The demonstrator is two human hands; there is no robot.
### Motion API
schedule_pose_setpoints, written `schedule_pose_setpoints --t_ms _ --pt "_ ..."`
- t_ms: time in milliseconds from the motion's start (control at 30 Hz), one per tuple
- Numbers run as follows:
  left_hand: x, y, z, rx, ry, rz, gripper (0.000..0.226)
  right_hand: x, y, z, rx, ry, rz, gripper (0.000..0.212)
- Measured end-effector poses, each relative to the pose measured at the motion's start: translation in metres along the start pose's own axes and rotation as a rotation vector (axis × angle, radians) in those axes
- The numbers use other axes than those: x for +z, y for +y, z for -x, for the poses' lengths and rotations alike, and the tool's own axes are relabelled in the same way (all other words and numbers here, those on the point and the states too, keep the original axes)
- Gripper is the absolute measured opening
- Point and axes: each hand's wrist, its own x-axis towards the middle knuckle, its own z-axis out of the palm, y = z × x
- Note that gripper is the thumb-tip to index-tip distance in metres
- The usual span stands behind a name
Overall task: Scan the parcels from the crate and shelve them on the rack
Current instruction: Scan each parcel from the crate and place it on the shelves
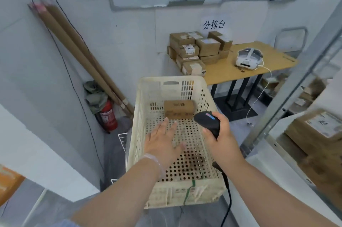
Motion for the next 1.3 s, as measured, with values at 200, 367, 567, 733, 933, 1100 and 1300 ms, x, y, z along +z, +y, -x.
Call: schedule_pose_setpoints --t_ms 200,367,567,733,933,1100,1300 --pt "0.001 -0.016 -0.078 0.014 -0.057 -0.001 0.076 0.017 0.005 -0.074 0.081 0.016 -0.020 0.048" --pt "0.015 -0.026 -0.150 -0.040 -0.107 -0.012 0.078 0.041 0.031 -0.154 0.121 0.013 -0.039 0.045" --pt "0.055 -0.043 -0.237 -0.128 -0.168 -0.099 0.080 0.081 0.088 -0.231 0.198 -0.060 -0.047 0.048" --pt "0.103 -0.060 -0.305 -0.151 -0.216 -0.067 0.080 0.123 0.136 -0.263 0.311 -0.074 -0.048 0.045" --pt "0.161 -0.094 -0.375 -0.072 -0.249 -0.181 0.081 0.168 0.187 -0.290 0.375 -0.066 -0.071 0.050" --pt "0.189 -0.109 -0.425 -0.002 -0.179 -0.279 0.083 0.194 0.222 -0.293 0.468 -0.058 -0.068 0.047" --pt "0.215 -0.117 -0.464 -0.008 -0.246 -0.355 0.096 0.206 0.247 -0.290 0.503 -0.047 -0.047 0.047"
